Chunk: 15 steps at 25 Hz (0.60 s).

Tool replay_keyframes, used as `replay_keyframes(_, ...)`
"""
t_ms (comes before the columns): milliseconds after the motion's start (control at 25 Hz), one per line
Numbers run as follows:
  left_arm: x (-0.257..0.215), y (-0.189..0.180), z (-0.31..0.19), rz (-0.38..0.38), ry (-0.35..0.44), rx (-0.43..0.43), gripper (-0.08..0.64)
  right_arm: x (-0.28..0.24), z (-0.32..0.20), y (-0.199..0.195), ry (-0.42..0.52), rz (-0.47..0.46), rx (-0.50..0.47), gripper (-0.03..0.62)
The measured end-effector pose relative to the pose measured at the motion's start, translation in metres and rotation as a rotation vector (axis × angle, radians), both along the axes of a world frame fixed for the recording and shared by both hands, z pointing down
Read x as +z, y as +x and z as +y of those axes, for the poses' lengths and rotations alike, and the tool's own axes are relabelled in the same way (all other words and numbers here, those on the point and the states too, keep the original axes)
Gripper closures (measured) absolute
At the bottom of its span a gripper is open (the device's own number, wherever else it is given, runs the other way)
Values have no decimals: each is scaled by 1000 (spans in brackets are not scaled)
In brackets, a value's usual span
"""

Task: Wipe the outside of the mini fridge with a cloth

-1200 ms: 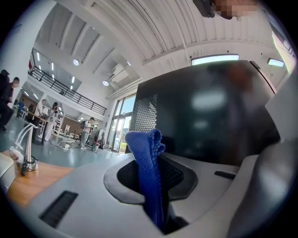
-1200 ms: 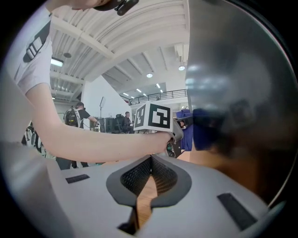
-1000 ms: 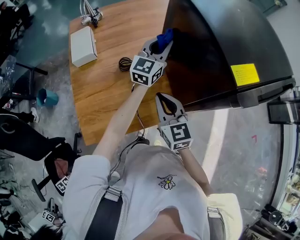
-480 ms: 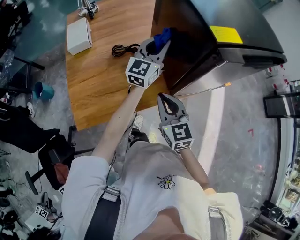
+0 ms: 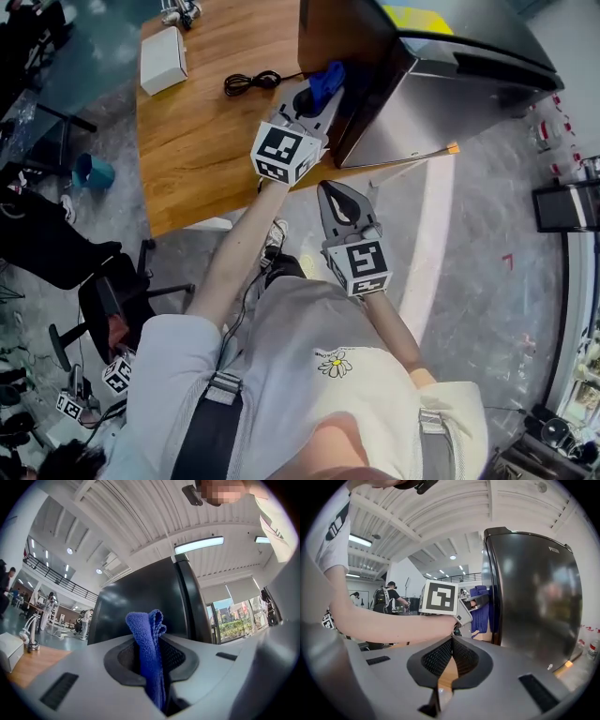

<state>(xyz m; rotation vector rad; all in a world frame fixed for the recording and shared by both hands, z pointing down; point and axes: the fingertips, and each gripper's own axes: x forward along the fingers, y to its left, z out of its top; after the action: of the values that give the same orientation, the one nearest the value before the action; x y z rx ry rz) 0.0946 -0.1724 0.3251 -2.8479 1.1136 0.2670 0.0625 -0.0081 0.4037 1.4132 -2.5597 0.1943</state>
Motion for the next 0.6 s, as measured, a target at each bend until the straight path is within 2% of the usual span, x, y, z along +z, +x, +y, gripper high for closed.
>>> replay_keyframes(360,-6,10,47,20,20,39,494,-1,23,-6,14,0,-45,580)
replay_keyframes(600,-11,14,65,37,29,52,495,4,24,4,3,18,-15,580)
